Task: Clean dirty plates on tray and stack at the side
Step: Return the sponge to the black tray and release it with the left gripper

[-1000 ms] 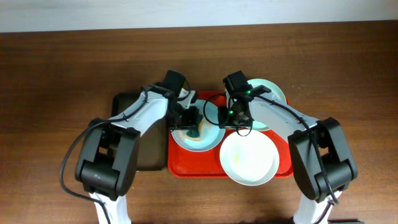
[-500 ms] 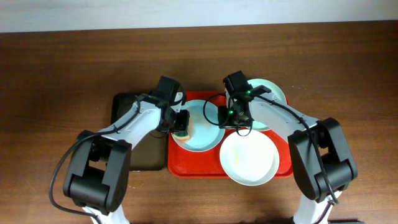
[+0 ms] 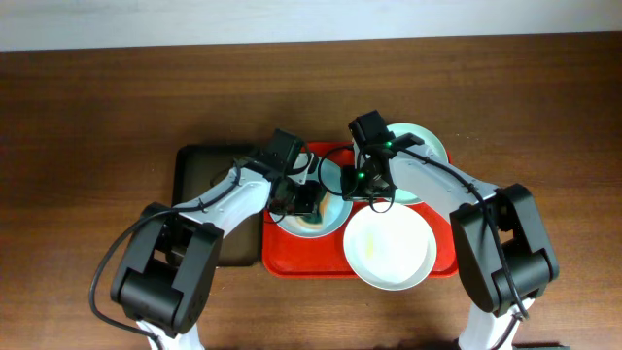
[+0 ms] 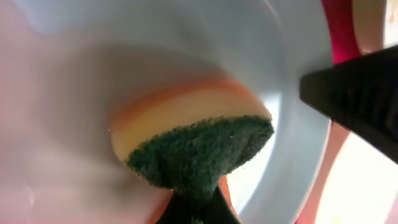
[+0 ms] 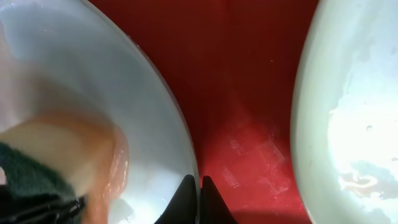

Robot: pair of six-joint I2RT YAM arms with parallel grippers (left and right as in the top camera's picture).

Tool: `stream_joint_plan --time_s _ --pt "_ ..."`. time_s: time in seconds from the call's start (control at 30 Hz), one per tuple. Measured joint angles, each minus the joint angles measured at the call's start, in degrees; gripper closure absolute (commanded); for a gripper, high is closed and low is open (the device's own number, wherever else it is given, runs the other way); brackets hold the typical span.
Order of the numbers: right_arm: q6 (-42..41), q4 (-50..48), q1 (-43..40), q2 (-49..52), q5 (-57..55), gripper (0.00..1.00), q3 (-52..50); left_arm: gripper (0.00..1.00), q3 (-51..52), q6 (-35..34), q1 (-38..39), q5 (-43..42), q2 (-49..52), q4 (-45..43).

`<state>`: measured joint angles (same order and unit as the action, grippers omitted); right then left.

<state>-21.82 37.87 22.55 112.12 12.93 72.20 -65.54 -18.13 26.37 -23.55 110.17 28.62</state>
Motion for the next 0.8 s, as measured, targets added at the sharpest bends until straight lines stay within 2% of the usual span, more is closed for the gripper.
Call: stream_joint_plan --time_s 0.17,0.33,0.47,0.57,0.63,0.8 --pt "0.02 -0.02 0.00 0.00 0.24 0.96 -0.02 1.00 -3.65 -0.07 -3.17 -0.17 -3.15 9.40" --pt "0.00 -0.04 0.00 0.00 0.24 0.96 -0.02 1.00 -6.27 0.52 -9.55 10.71 -16.94 21.27" --pt "0.00 -0.04 0.00 0.00 0.24 0.96 -0.02 1.00 -6.08 1.86 -15.93 16.04 -17.27 26.75" --pt "0.02 -0.07 0.00 0.00 0.24 0.96 -0.02 1.00 -2.95 3.54 -17.57 20.17 -17.29 26.21" --pt "-0.02 -0.07 0.00 0.00 0.26 0.96 -0.02 1.00 0.66 5.11 -17.51 21.97 -17.27 22.34" --pt "0.00 -0.11 0.00 0.00 0.28 0.96 -0.02 1.00 10.95 10.38 -17.51 21.99 -17.09 6.19"
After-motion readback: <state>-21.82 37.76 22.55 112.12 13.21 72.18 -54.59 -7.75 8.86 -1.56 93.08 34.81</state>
